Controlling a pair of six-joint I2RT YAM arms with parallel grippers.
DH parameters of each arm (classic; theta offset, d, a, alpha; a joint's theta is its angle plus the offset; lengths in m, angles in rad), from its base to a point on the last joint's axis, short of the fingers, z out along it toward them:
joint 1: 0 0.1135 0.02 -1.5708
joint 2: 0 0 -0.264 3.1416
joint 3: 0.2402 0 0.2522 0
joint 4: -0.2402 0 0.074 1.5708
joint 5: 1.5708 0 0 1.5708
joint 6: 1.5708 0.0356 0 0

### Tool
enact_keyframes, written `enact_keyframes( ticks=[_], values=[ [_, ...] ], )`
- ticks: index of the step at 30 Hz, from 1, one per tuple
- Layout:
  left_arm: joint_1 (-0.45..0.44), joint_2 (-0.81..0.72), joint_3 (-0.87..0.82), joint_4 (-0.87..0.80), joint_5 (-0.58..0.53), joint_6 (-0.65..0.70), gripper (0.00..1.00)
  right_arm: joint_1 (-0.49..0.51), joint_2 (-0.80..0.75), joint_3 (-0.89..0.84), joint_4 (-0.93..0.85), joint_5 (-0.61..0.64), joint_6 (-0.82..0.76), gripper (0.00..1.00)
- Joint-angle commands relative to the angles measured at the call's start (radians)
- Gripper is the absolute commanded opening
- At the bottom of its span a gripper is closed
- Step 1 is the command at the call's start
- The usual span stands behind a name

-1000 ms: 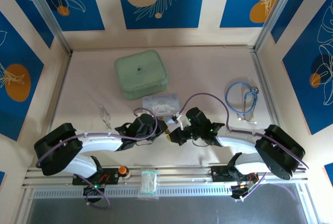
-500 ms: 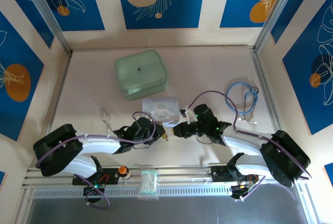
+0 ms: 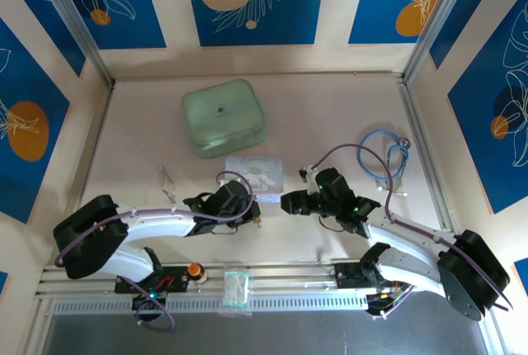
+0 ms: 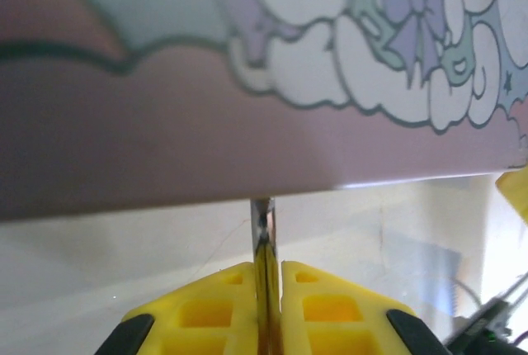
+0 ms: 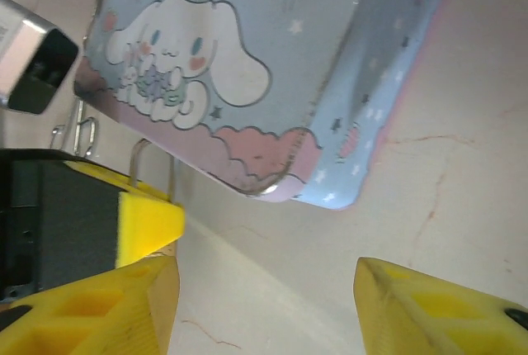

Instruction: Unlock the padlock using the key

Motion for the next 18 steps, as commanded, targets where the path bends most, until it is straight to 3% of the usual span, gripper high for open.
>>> enact_keyframes(
  ticks=[1,7,13,18],
  values=[
    [0.012,0.039,0.064,-0.192,-0.029,0.146,0.08,0.005,-0.006,0.023,-0.041,0.061,0.024,0.58],
    [0.012,0.089,0.098,-0.267,-0.064,0.202,0.14,0.005,-0.008,0.014,-0.045,0.077,0.027,0.58],
    [-0.014,0.095,0.148,-0.356,-0.144,0.238,0.31,0.005,-0.016,0.007,-0.044,0.085,0.03,0.58],
    [-0.059,0.104,0.194,-0.447,-0.225,0.258,0.32,0.004,-0.018,-0.006,-0.037,0.093,0.036,0.58]
  ],
)
